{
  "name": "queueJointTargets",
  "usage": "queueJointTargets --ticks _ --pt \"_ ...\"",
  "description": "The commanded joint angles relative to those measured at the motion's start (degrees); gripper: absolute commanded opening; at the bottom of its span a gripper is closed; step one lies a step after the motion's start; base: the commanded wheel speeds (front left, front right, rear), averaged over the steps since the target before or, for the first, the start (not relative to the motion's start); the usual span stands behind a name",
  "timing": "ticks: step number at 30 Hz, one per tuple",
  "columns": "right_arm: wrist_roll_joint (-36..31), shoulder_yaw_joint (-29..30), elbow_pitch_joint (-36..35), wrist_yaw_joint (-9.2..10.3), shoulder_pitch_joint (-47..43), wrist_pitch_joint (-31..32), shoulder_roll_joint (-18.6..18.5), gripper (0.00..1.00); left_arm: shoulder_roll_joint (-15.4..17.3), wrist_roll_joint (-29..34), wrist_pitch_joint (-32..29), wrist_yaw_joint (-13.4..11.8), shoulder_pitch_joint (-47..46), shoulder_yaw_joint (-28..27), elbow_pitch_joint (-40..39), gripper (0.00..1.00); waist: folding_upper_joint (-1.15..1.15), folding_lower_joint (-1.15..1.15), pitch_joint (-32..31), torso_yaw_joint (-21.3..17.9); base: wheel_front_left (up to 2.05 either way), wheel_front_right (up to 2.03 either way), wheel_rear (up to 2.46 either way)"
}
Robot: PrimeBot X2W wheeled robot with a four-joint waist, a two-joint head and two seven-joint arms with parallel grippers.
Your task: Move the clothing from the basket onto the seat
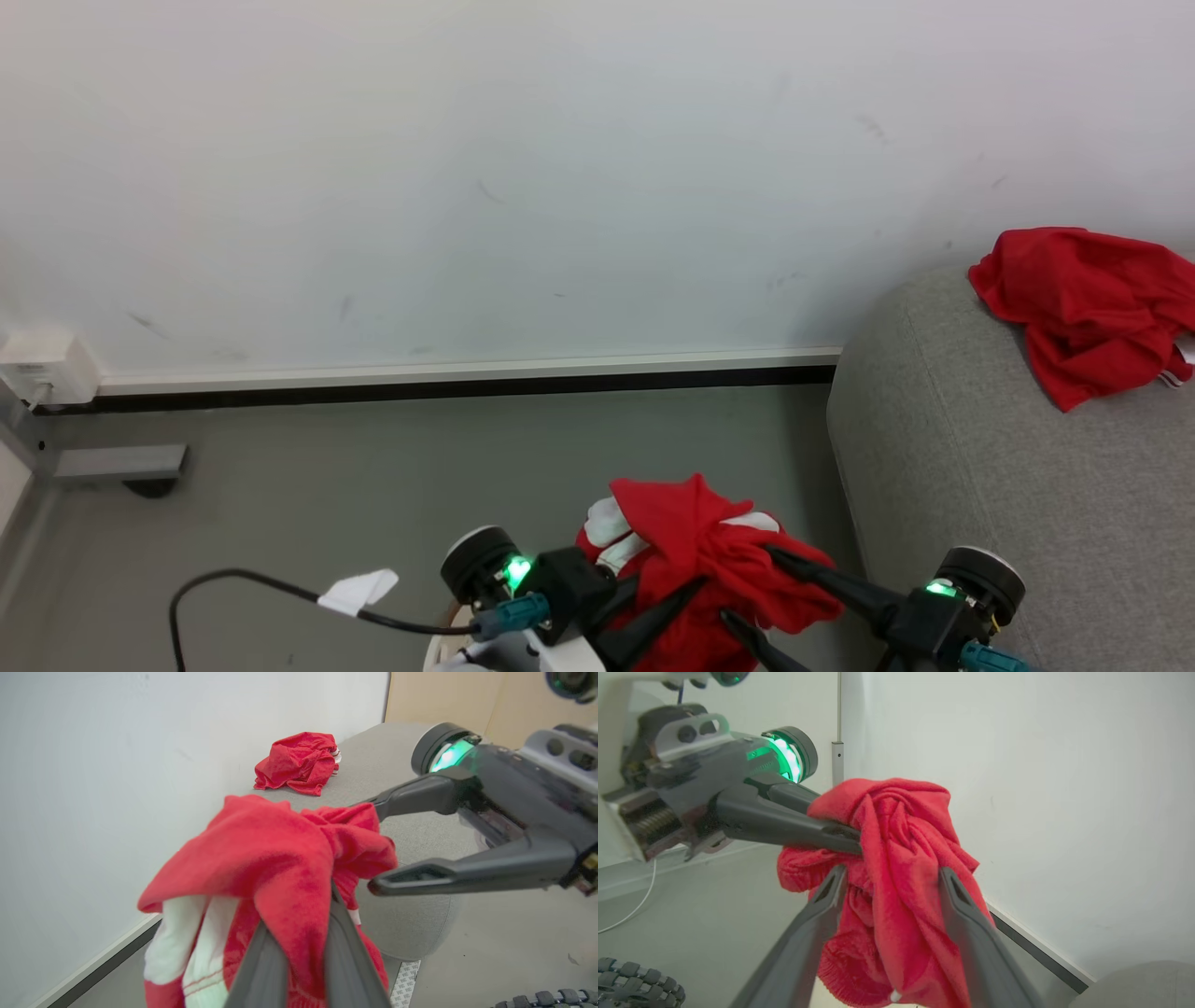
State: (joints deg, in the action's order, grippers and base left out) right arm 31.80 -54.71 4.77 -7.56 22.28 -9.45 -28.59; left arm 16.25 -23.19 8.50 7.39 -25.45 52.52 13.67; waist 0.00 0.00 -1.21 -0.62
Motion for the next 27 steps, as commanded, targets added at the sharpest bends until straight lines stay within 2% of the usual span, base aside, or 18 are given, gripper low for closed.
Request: queueJointTargets --ticks 1,12,13,14,15,21,22,23,24,25,26,27 --pt "0.14 0.03 0.62 0.15 1.15 -0.41 -0.33 1.0 0.74 -1.2 0.0 0.08 -0.9 0.63 -0.4 0.0 0.0 0.0 -0.07 -0.09 0.0 0.0 0.0" --pt "1.56 -1.65 3.03 0.15 0.83 -0.93 -0.65 1.0 2.86 -7.12 0.02 0.05 -3.79 7.72 -5.06 0.0 0.0 0.0 -0.64 0.12 0.0 0.0 0.0" --pt "1.9 -1.37 3.36 0.15 0.56 -1.17 -0.48 0.47 2.97 -7.75 0.28 0.05 -3.78 8.13 -5.14 0.0 0.0 0.0 -0.74 0.17 0.0 0.0 0.0" --pt "2.32 -1.25 3.64 0.15 0.21 -1.22 -0.25 0.27 3.06 -8.33 0.34 0.05 -3.77 8.37 -5.15 0.0 0.0 0.0 -0.8 0.23 0.0 0.0 0.0" --pt "2.88 -1.28 3.78 0.15 -0.14 -1.21 -0.03 0.0 3.09 -8.69 0.6 0.06 -3.74 8.56 -5.04 0.0 0.0 0.0 -0.85 0.28 0.0 0.0 0.0" --pt "7.09 1.0 4.79 0.2 -1.82 -1.38 0.23 0.0 2.85 -10.13 2.25 -0.17 -2.48 8.33 -3.13 0.0 0.0 0.0 -0.78 0.39 0.0 0.0 0.0" --pt "7.78 1.74 4.93 0.21 -1.94 -1.66 0.04 0.0 2.74 -10.41 2.41 -0.2 -2.2 8.25 -2.66 0.04 0.0 0.0 -0.63 0.34 0.0 0.0 0.0" --pt "8.59 2.45 5.05 0.21 -2.24 -1.83 -0.04 0.0 2.63 -10.47 2.72 -0.28 -2.12 8.22 -2.12 0.45 0.0 0.0 -0.47 0.28 0.0 0.0 0.0" --pt "9.01 3.11 5.12 0.21 -2.48 -1.95 -0.21 0.0 2.53 -10.48 3.02 -0.35 -2.06 8.16 -1.43 0.92 0.0 0.0 -0.37 0.2 0.0 0.0 0.0" --pt "9.01 3.11 5.12 0.21 -2.48 -1.95 -0.21 0.0 2.53 -10.48 3.02 -0.35 -2.06 8.16 -1.43 0.92 0.0 0.0 -0.37 0.2 0.0 0.0 0.0" --pt "9.42 3.58 5.1 0.19 -2.78 -2.23 -0.16 0.0 2.22 -10.61 3.27 -0.36 -1.98 8.15 -1.0 1.0 0.0 0.0 -0.27 0.1 0.0 0.0 0.0" --pt "9.76 4.16 5.09 0.18 -3.13 -2.28 -0.02 0.0 1.89 -10.54 3.61 -0.43 -2.04 8.09 -0.44 1.0 0.0 0.0 -0.12 -0.03 0.0 0.0 0.0"
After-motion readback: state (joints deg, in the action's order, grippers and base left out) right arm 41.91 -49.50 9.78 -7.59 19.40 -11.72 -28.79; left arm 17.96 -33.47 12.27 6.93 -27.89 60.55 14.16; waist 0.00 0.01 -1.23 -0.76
